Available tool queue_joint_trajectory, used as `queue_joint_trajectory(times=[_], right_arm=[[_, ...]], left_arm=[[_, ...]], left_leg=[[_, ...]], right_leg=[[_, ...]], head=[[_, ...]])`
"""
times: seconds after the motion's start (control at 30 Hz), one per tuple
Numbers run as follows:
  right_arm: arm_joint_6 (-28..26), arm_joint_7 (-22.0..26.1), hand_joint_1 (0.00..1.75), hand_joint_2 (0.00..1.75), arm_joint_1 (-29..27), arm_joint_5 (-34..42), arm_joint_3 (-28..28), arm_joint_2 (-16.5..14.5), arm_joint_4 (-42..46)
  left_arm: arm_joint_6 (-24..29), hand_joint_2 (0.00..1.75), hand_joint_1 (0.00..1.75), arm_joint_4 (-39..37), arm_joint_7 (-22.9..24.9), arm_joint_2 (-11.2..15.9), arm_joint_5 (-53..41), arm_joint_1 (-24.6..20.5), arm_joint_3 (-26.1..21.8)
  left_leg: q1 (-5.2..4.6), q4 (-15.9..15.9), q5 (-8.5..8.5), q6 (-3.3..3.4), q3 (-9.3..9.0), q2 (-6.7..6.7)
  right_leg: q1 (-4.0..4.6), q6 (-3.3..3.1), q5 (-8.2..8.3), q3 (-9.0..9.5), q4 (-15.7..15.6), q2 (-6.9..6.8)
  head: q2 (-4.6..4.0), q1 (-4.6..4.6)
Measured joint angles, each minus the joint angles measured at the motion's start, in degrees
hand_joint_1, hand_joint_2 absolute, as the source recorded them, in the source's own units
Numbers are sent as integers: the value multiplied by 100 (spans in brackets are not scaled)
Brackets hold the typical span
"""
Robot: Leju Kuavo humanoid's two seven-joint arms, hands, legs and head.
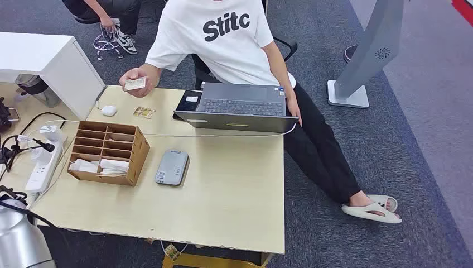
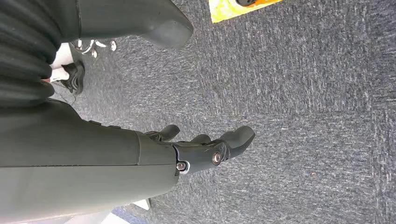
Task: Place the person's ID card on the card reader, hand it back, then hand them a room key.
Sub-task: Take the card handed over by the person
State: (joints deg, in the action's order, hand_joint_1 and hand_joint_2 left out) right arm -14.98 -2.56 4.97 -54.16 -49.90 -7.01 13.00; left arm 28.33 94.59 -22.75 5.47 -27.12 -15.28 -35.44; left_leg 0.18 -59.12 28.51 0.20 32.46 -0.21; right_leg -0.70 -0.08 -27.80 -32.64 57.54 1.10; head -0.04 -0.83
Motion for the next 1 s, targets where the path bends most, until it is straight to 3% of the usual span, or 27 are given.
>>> queue_joint_trajectory(times=[0.23,0.73,0.77,0.87,0.9,1.0], right_arm=[[51,-34,0,175,5,-64,0,-13,-11],[221,-88,0,175,54,-219,-1,-86,-15],[234,-88,0,175,62,-225,-1,-92,-15],[279,-92,0,175,73,-245,0,-111,-15],[293,-96,0,175,75,-258,0,-117,-15],[328,-104,0,175,89,-300,1,-138,-15]], left_arm=[[2,175,0,-453,355,306,-797,-476,742],[34,175,1,-1392,1368,1016,-2417,-1564,2887],[34,175,10,-1453,1444,1064,-2529,-1636,3052],[32,175,140,-1598,1654,1188,-2827,-1814,3480],[30,175,175,-1648,1723,1233,-2931,-1873,3622],[18,175,175,-1831,1942,1390,-3258,-2062,4076]], left_leg=[[0,0,-1,-1,0,1],[0,0,-2,-2,2,3],[0,0,-2,-2,2,3],[0,0,-2,-2,2,5],[0,0,-2,-3,2,5],[0,0,-2,-3,2,5]], right_leg=[[0,0,1,-1,1,3],[0,-1,1,-4,4,9],[0,-1,1,-4,4,9],[0,-2,2,-5,5,10],[0,-2,2,-5,5,10],[0,-2,2,-6,5,9]], head=[[1,-1],[2,-1],[2,-1],[1,-2],[1,-2],[1,-1]])
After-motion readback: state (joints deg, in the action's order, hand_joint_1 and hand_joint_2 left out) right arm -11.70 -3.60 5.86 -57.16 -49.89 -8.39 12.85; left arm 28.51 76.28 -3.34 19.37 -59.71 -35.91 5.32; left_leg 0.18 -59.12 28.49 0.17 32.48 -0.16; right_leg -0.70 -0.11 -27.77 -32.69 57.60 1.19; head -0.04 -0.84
